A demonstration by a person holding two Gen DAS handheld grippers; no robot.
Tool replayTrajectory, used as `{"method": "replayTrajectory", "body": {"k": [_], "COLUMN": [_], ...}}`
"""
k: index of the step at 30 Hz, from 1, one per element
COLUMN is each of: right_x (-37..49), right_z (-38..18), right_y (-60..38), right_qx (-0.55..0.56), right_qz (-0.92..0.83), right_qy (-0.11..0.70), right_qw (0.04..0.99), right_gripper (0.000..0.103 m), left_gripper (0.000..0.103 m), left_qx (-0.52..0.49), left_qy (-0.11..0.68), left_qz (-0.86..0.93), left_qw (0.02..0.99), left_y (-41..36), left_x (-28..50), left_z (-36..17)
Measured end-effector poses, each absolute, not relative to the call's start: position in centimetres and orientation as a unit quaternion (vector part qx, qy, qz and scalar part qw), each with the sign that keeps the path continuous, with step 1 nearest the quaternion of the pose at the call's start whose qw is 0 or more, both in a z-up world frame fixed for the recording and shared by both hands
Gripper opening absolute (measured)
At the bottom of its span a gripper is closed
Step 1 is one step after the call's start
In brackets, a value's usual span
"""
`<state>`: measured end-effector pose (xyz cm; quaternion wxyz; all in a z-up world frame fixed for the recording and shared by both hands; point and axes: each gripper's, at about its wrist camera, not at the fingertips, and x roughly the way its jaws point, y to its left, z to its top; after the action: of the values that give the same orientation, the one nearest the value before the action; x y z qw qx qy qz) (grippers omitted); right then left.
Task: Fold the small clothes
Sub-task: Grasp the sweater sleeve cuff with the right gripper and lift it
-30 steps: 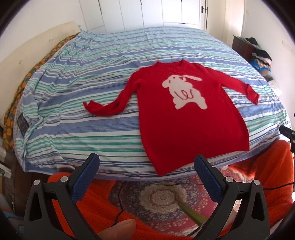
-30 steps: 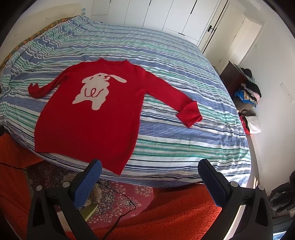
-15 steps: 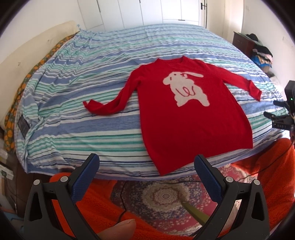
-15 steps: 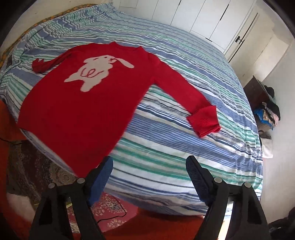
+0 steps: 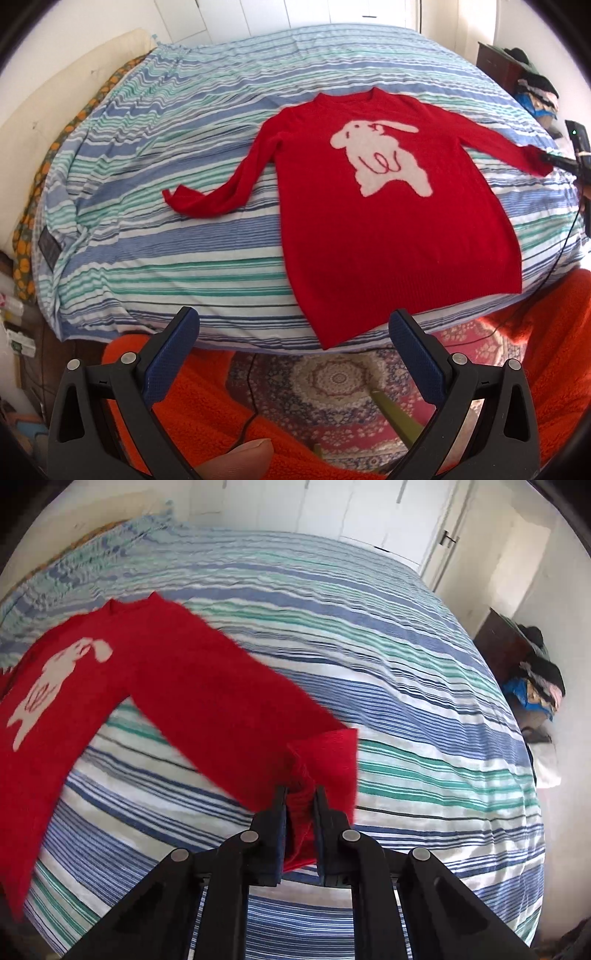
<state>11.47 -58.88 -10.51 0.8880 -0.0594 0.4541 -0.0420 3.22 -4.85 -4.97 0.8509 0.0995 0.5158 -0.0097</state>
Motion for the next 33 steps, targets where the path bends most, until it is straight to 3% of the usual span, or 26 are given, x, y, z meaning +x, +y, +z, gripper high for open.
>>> {"method": "replayTrajectory", "body": {"k": [4,6,12,15,17,18,20,23,28,32,33], "right_x": [9.3,8.2,5.6,5.5,6.0,6.6,8.2,9.0,8.9,8.5,7.9], "right_z": [-8.8,-9.7,-12.3,-14.3,-15.2,-15.2,-14.5,-13.7,-14.3,-12.8,-11.9], "right_y": [-70.8,-74.0,-74.9,-74.1,-73.7,-73.4,-72.0,-71.1,-70.9,-69.9,-69.4], "right_qx": [0.129,0.179,0.303,0.361,0.378,0.378,0.333,0.224,0.21,0.188,0.17], "right_qz": [-0.178,-0.204,-0.126,-0.113,-0.116,-0.106,-0.082,-0.138,-0.173,-0.206,-0.227], "right_qy": [0.423,0.437,0.43,0.419,0.412,0.41,0.435,0.474,0.479,0.473,0.464], "right_qw": [0.879,0.858,0.841,0.825,0.821,0.823,0.832,0.841,0.835,0.836,0.839], "right_gripper": [0.015,0.024,0.025,0.039,0.041,0.034,0.005,0.005,0.007,0.056,0.059], "left_gripper": [0.102,0.102,0.102,0.102,0.102,0.102,0.102,0.102,0.102,0.102,0.102], "left_qx": [0.116,0.123,0.129,0.133,0.137,0.138,0.138,0.129,0.12,0.121,0.118], "left_qy": [0.524,0.52,0.529,0.534,0.536,0.537,0.536,0.537,0.545,0.528,0.521], "left_qz": [-0.027,-0.036,-0.045,-0.047,-0.046,-0.044,-0.038,-0.026,-0.009,0.001,0.003], "left_qw": [0.843,0.844,0.837,0.834,0.832,0.831,0.832,0.833,0.83,0.84,0.845], "left_y": [-6.6,-7.5,-9.0,-9.5,-9.6,-9.6,-9.4,-8.6,-6.7,-5.1,-4.8], "left_x": [4.1,4.4,5.0,5.2,5.3,5.3,5.3,5.4,6.3,8.1,8.7], "left_z": [-5.4,-5.3,-5.8,-6.2,-6.4,-6.4,-6.4,-6.8,-8.6,-9.6,-9.9]}}
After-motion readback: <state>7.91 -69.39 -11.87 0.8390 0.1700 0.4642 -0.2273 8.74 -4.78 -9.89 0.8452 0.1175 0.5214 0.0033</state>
